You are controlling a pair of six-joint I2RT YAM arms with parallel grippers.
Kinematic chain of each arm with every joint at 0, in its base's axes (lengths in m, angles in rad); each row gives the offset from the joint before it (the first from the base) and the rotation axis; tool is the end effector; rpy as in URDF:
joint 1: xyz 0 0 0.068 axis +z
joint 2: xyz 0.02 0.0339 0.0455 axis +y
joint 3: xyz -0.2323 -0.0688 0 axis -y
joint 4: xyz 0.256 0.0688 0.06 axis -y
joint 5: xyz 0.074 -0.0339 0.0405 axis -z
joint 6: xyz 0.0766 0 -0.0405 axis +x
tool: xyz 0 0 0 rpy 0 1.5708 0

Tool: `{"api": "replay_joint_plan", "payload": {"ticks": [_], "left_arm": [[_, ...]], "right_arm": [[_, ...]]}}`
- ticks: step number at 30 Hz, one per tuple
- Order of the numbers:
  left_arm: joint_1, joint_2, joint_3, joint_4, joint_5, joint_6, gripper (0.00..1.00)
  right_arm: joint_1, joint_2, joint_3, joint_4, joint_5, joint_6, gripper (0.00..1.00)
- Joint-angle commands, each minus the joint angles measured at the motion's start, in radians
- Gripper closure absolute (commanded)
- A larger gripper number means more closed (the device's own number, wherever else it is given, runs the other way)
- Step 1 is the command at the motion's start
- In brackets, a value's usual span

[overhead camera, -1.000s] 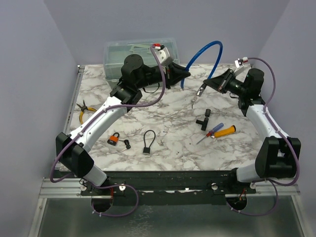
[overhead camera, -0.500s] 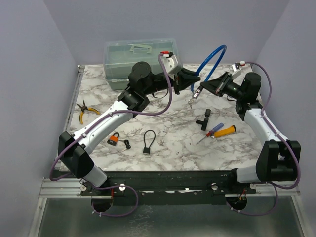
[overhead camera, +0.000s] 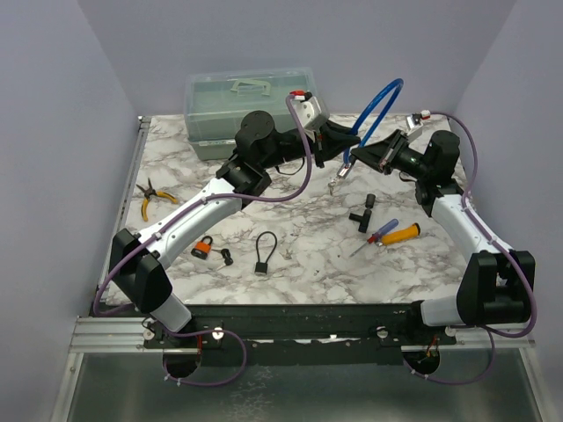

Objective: Lock with the key
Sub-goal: Lock the lock.

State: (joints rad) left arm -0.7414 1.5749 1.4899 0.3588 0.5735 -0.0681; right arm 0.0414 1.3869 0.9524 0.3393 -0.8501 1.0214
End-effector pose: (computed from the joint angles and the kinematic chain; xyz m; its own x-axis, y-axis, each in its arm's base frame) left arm 0.2775 -0.3104 0.4213 0.1341 -0.2003 -0.9705 0.9639 0.2537 0.0809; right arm 0.3563 0.0724 0.2767 -0.7102 0.5339 -0.4589 -0.3235 0.3315 0.8863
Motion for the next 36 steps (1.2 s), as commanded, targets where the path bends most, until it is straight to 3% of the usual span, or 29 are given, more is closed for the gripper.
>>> {"api": "replay_joint_plan", "payload": {"ticks": [1, 29, 36], "left_arm": [[-0.009, -0.001, 0.001, 0.069, -0.015, 0.0, 1.0], [-0.007, 0.003, -0.05, 0.029, -0.071, 0.054, 1.0], [-0.009, 0.016, -0.085, 0.022, -0.003, 0.063, 1.0]], "right_arm": [[0.011, -0.022, 0.004, 0.043, -0.019, 0.019, 1.0], [0.025, -0.048, 0.012, 0.079, -0.038, 0.025, 1.0], [0.044, -0.047, 0.016, 0.077, -0.026, 0.059, 1.0]]}}
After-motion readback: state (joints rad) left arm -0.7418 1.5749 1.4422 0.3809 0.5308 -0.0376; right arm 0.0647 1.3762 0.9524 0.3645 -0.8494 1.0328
